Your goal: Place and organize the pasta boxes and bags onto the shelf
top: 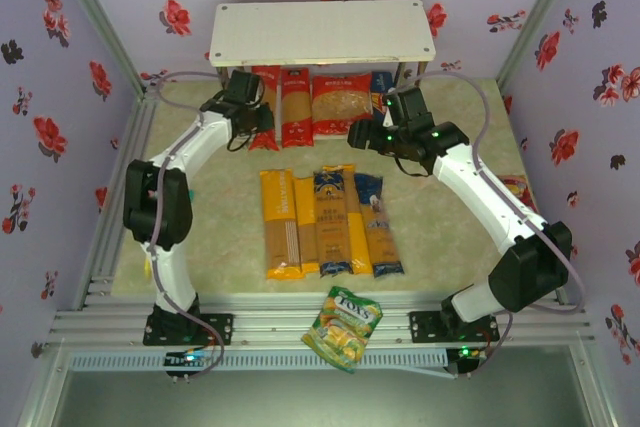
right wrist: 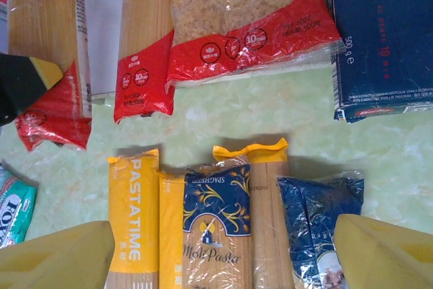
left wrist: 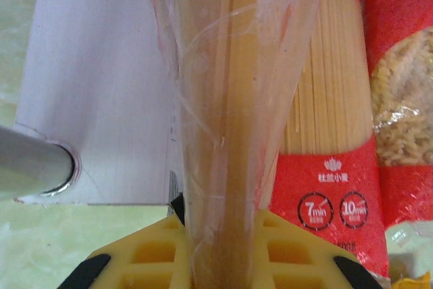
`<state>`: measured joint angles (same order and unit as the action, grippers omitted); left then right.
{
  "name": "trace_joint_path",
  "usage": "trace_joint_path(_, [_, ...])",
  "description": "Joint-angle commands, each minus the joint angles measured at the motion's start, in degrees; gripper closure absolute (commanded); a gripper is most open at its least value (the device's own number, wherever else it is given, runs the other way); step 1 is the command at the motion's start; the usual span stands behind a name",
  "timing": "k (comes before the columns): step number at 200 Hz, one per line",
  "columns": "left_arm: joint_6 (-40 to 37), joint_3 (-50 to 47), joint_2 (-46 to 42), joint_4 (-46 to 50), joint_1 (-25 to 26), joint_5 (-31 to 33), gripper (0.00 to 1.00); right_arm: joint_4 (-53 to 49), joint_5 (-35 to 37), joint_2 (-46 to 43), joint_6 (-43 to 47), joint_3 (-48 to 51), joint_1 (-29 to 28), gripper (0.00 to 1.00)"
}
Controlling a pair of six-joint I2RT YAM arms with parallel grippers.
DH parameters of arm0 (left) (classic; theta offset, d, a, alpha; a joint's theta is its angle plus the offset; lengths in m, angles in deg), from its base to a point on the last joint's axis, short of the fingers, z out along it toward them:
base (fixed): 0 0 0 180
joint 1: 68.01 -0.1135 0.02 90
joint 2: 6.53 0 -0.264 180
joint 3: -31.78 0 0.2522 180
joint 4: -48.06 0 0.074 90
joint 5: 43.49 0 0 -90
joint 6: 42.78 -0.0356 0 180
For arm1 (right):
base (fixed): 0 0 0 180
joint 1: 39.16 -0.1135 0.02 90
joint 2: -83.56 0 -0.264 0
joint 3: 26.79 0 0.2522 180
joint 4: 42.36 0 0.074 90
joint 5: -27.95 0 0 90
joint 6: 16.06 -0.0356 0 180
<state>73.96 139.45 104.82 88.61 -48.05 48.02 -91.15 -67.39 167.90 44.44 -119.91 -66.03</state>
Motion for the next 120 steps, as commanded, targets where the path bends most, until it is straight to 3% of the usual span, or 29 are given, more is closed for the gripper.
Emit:
trace_joint_path(1, [-1.6,4.2,0.8,-7.4,-0.4,2.9,1.00,0.0,-0.9,0.3,1.2,-0.4,0.6,0.15])
trace_joint_path(120, [-1.2,9.5,8.3,-7.7,-0.2,5.9,1.00,0.6,-1.3,-0.4,1.0,2.2,1.6,0.15])
